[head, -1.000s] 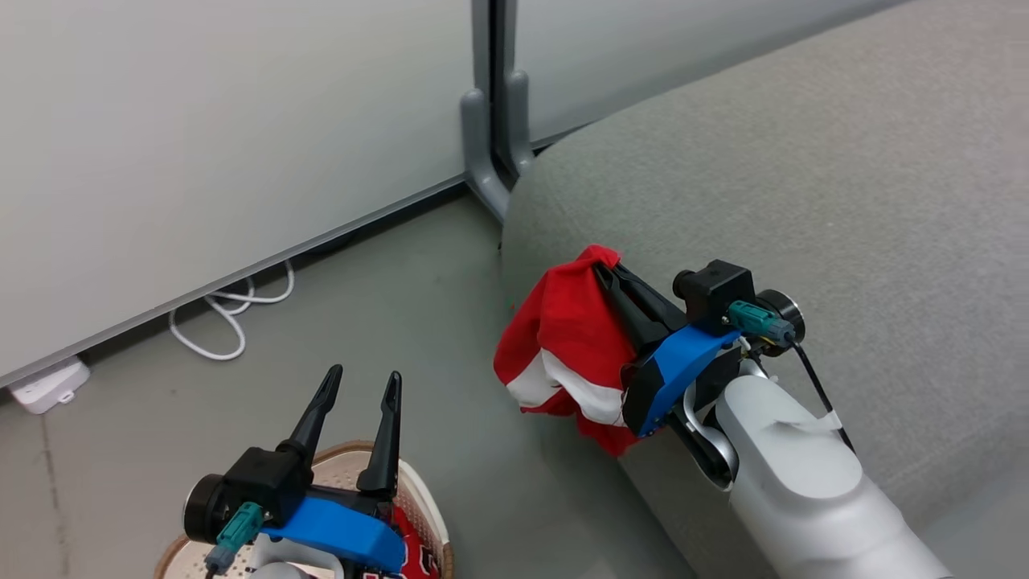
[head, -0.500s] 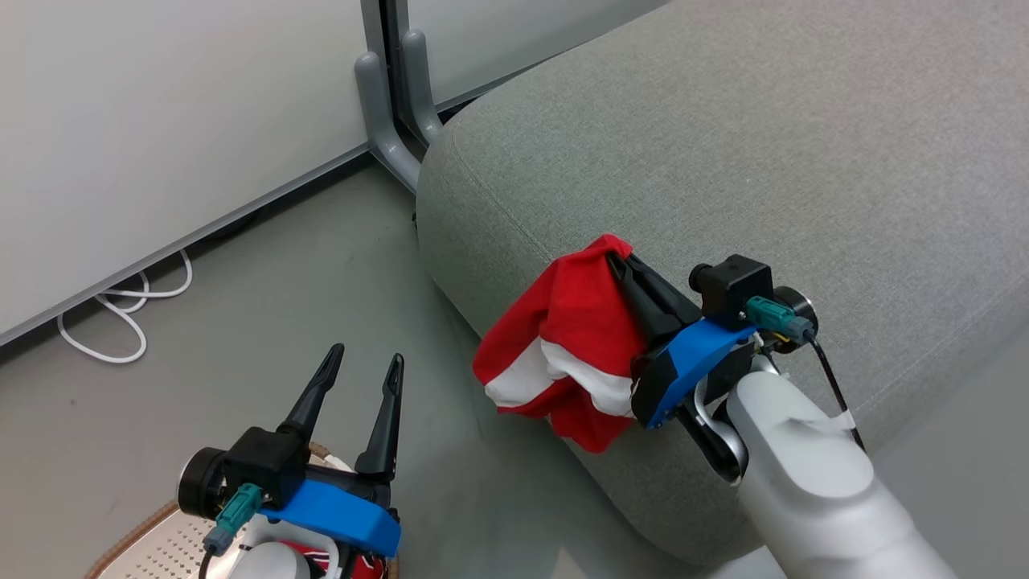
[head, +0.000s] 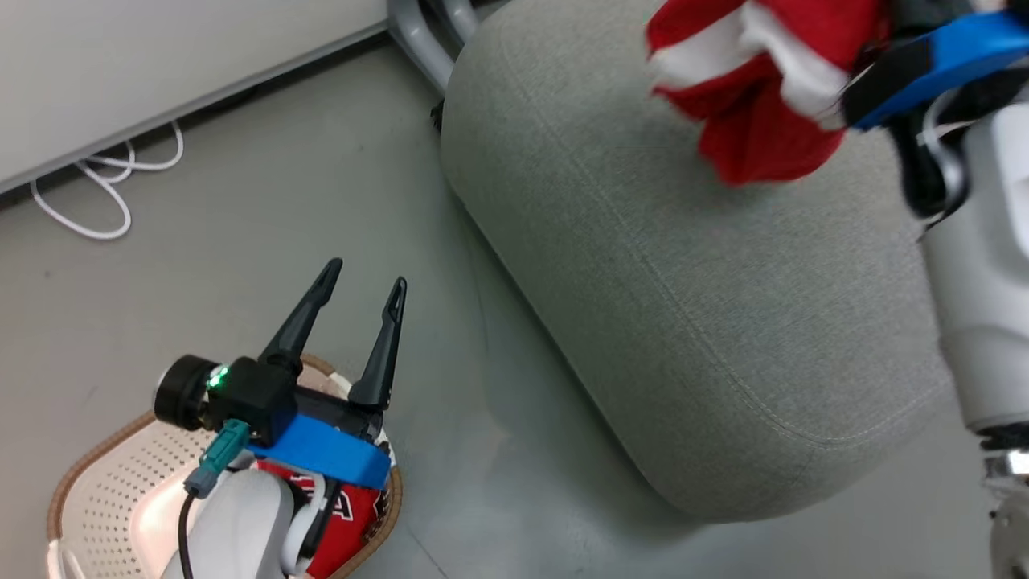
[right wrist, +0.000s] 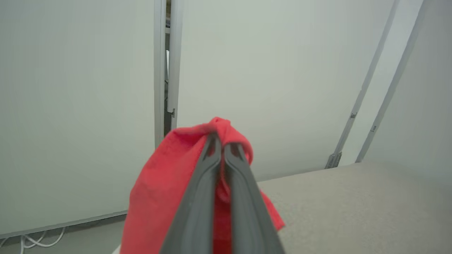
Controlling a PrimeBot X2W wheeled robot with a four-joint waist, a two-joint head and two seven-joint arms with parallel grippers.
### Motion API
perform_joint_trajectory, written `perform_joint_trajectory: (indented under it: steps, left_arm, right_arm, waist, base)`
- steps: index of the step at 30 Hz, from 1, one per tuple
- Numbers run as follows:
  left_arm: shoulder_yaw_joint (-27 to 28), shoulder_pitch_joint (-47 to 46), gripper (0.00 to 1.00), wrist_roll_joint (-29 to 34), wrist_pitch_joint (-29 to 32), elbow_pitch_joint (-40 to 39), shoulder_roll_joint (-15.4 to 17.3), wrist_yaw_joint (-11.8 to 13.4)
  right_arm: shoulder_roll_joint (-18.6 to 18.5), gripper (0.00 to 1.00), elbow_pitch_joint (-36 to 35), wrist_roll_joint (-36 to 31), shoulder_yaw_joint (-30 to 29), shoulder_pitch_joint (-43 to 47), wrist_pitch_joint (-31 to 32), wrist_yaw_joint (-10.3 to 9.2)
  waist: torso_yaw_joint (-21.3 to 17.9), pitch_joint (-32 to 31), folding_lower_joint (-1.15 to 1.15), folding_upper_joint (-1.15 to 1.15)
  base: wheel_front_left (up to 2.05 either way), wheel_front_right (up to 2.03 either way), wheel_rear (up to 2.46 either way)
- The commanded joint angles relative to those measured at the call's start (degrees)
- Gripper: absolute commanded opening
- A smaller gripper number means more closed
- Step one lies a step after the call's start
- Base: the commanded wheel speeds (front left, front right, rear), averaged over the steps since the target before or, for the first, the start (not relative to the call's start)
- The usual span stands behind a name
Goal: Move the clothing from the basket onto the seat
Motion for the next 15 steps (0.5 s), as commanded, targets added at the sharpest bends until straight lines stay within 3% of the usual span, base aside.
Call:
perform_joint_trajectory:
  steps: [1,7,15]
  left_arm:
    - [-0.4,-2.7,1.00,0.5,-0.2,-1.1,0.9,-0.1]
    - [-1.8,-6.8,1.00,1.4,0.1,-4.3,3.6,-0.1]
    - [-3.1,-10.4,1.00,1.9,1.0,-7.3,5.9,-0.1]
  right_arm:
    - [-2.1,0.00,-0.6,-0.6,-2.9,-3.5,0.3,0.01]
    - [-6.4,0.00,-0.7,-2.3,-13.9,-8.5,0.8,0.01]
    - [-6.3,0.00,3.4,-4.4,-23.4,-4.9,-1.4,0.01]
  waist:
    - [3.5,5.7,-0.01,0.00]
    - [6.5,14.7,-0.01,0.00]
    - [9.7,21.5,-0.01,0.00]
  base:
    - [0.00,0.00,0.00]
    - [0.00,0.00,0.00]
    - [0.00,0.00,0.00]
